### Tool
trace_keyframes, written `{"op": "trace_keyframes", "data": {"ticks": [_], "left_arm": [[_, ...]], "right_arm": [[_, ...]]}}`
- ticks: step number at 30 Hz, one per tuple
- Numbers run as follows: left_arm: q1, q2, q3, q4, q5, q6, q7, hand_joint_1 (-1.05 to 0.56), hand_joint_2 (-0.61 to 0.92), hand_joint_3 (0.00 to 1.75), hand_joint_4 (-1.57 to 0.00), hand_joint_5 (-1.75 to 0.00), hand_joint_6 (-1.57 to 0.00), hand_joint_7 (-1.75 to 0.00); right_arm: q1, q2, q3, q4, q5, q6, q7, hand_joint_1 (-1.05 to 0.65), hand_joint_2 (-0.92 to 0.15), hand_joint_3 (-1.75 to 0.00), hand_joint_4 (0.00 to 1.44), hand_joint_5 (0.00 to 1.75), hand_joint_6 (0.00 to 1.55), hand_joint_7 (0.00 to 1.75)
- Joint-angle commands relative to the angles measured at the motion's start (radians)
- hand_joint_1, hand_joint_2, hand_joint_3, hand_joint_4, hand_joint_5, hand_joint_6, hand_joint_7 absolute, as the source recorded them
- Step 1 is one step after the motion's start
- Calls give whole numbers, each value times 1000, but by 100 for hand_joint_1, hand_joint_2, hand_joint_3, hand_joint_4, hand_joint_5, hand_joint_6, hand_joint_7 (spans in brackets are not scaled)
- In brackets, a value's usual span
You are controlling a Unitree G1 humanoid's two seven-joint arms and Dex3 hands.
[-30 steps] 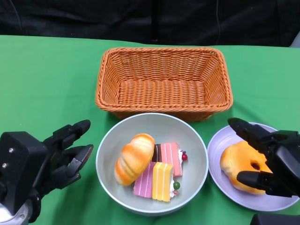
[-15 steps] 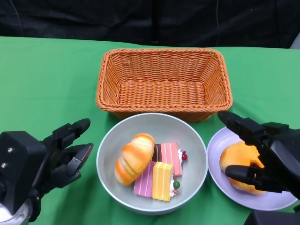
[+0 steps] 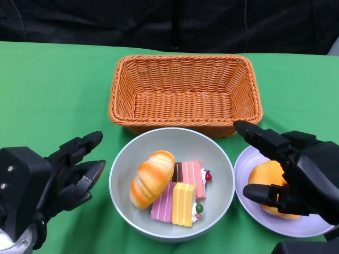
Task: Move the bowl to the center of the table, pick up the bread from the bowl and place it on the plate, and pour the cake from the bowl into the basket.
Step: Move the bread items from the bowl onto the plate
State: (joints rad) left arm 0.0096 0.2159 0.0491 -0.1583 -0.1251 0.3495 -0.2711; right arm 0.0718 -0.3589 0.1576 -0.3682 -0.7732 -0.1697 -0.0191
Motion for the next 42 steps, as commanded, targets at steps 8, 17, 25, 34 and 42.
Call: {"op": "trace_keyframes", "data": {"ticks": [8, 17, 25, 34, 42], "left_arm": [[-9, 5, 5, -6, -3, -6, 1, -68, 92, 57, 0, -66, -26, 0], [-6, 5, 3, -17, -3, -4, 0, -69, 92, 58, 0, -68, -27, 0], [-2, 2, 3, -29, -2, 6, 4, -69, 92, 58, 0, -68, -27, 0], [4, -2, -3, -38, -1, 8, 4, -69, 92, 58, 0, -67, -26, 0], [7, -6, -9, -45, 1, 15, 7, -69, 92, 58, 0, -66, -26, 0]], "right_arm": [[-44, 17, 29, -3, 8, -18, 4, -65, -92, -25, 51, 79, 36, 5], [-71, 35, 58, 0, 5, -14, 22, -65, -92, -25, 49, 80, 36, 5], [-101, 57, 98, 17, -4, -16, 22, -64, -92, -25, 48, 83, 35, 4], [-147, 84, 148, 71, 23, -30, 40, -62, -92, -21, 41, 83, 38, 5], [-197, 102, 193, 134, 4, -31, 48, -63, -92, -16, 31, 80, 39, 6]]}}
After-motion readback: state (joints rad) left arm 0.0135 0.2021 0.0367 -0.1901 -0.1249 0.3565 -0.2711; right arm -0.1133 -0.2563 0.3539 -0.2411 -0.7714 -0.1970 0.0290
